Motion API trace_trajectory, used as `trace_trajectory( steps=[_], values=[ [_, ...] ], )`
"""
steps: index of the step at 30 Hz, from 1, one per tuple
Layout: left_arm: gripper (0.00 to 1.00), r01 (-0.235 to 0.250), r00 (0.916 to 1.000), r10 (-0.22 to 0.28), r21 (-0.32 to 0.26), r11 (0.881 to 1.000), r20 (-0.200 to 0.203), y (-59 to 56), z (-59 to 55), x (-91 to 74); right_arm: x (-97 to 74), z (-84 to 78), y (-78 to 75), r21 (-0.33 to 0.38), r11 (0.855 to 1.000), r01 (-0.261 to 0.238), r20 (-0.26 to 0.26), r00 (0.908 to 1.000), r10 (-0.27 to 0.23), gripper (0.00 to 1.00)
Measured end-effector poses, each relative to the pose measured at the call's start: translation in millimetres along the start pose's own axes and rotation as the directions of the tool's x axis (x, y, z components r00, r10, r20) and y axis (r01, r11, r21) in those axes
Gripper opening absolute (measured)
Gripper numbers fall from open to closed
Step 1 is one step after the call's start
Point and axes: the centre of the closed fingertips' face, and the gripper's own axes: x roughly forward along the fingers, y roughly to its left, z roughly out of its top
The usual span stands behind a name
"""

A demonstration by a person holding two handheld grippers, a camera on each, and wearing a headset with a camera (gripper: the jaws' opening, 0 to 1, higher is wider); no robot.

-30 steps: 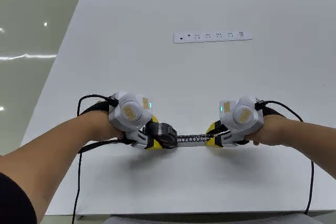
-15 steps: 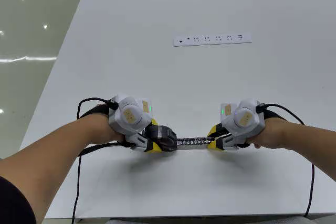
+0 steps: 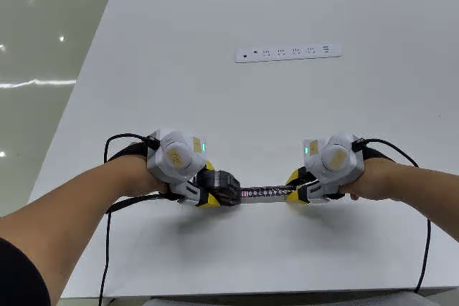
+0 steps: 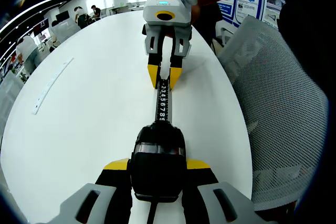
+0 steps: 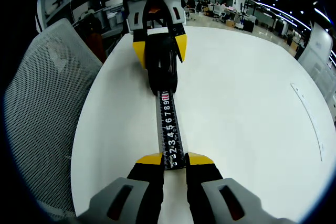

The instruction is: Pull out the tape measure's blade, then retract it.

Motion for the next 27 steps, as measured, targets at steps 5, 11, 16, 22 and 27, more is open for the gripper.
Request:
trace_trajectory(
  steps=[5,11,16,22,27],
  values=[
    [0.33,0.005,1.0,-0.005,0.003,1.0,-0.004,0.0,0.0,0.4,-5.3,-6.2,-1.1,0.005,1.0,0.002,-0.007,1.0,-0.002,0.11],
    [0.33,0.001,1.0,-0.001,0.005,1.0,-0.003,0.0,0.0,0.0,-7.5,-8.4,-1.3,0.007,1.0,0.003,-0.012,0.9999,-0.003,0.11],
    [0.33,-0.004,1.0,0.004,0.001,1.0,0.004,0.1,0.5,-0.3,-11.0,-11.8,-2.1,0.008,1.0,0.006,-0.017,0.9998,-0.006,0.11],
    [0.33,-0.007,1.0,0.007,0.002,1.0,0.006,0.5,0.2,-0.3,-12.4,-13.4,-2.9,0.008,1.0,0.007,-0.018,0.9998,-0.007,0.11],
    [0.33,-0.007,1.0,0.006,0.005,1.0,0.004,0.6,0.2,-0.4,-15.0,-16.8,-3.3,0.01,1.0,0.01,-0.017,0.9998,-0.009,0.11]
  ],
)
